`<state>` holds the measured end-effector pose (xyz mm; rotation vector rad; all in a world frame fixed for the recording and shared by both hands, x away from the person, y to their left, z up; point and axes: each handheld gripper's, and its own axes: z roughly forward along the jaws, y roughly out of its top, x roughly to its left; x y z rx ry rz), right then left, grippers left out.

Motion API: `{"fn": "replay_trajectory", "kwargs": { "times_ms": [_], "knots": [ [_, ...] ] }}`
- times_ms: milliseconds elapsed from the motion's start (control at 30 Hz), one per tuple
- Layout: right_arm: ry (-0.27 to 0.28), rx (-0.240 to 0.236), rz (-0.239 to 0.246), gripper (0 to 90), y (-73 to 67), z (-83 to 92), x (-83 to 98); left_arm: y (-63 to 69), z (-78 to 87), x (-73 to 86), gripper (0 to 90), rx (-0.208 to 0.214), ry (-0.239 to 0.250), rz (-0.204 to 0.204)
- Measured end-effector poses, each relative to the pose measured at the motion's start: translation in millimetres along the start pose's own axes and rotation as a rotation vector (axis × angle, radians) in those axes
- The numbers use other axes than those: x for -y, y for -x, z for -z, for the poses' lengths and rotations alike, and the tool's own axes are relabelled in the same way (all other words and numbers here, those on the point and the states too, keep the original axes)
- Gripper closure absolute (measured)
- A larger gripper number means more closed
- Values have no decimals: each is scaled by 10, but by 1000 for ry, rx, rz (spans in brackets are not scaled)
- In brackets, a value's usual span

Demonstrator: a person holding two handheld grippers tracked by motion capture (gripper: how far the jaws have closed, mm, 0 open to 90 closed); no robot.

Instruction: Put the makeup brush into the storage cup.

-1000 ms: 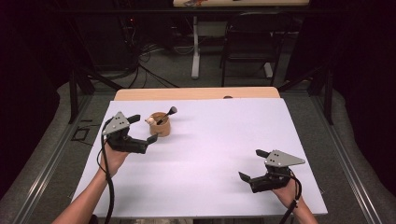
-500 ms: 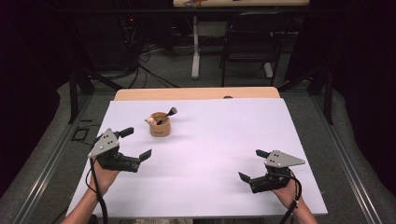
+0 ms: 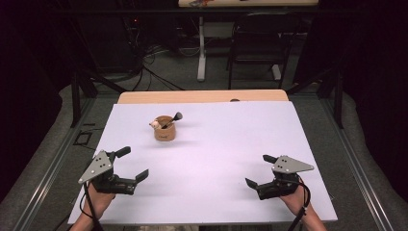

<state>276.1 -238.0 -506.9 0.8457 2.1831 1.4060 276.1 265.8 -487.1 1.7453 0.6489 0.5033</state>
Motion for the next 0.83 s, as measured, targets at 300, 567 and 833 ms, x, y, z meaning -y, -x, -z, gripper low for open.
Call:
{"fn": "replay_trajectory", "kwargs": {
  "times_ms": [300,567,833],
  "knots": [
    [5,0,0,0,1,-8,11,-36,82,213,0,20,-6,62],
    [-1,1,8,0,-5,-6,7,-72,96,284,0,38,-7,103],
    [1,2,16,0,-10,-1,-2,-41,54,279,0,40,-33,98]
  ]
}}
